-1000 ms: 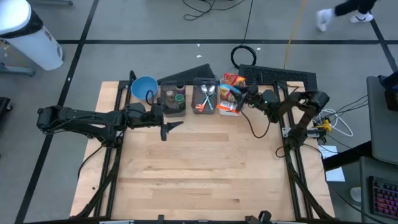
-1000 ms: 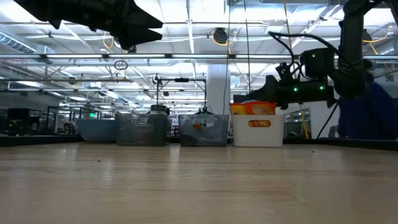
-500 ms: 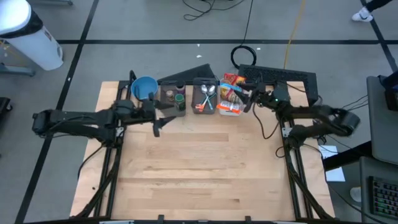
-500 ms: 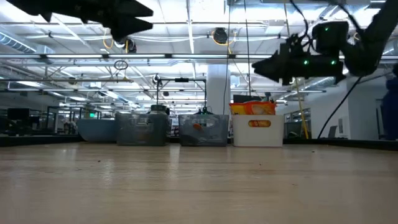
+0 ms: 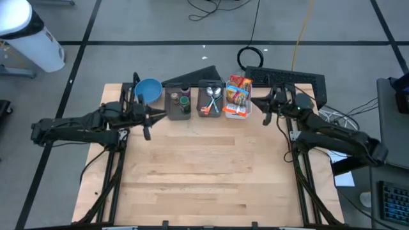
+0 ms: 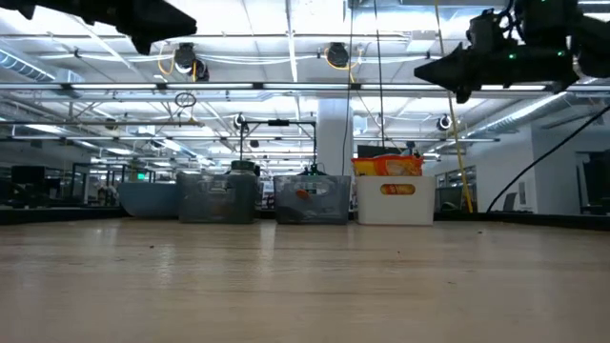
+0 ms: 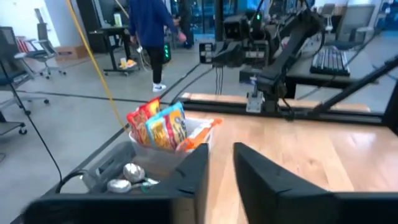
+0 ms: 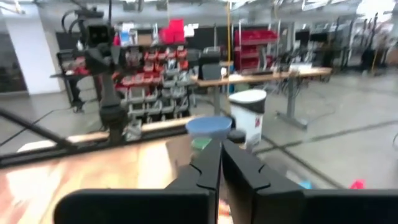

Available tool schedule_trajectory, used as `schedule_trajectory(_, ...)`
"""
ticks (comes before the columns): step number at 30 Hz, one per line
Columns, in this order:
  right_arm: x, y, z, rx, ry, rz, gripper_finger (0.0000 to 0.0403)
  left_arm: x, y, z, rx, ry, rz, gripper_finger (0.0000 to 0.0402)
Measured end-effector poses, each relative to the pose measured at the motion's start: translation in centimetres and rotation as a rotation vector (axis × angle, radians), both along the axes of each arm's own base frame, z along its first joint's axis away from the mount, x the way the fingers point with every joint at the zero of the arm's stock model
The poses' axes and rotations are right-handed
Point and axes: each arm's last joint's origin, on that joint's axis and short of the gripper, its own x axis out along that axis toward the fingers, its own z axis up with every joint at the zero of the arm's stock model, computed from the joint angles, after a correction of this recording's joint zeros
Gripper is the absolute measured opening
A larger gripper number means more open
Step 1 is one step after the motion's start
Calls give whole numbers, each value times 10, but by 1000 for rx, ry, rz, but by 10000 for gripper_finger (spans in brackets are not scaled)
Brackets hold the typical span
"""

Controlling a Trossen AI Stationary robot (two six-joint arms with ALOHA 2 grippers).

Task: Pick & Place Food Item
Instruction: Return to Home Position

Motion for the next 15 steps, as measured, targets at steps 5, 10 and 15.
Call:
schedule_trajectory(5, -9, 15, -3, 32, 75, 34, 2, -6, -1, -5, 7, 37, -7, 18)
schedule_trajectory(10, -16, 29, -3, 37, 104, 30, 1, -11, -1, -23, 11, -24, -5, 13)
schedule_trajectory(15, -22, 44, -8, 27, 108, -26, 1, -20, -2, -53, -24, -93, 4, 6)
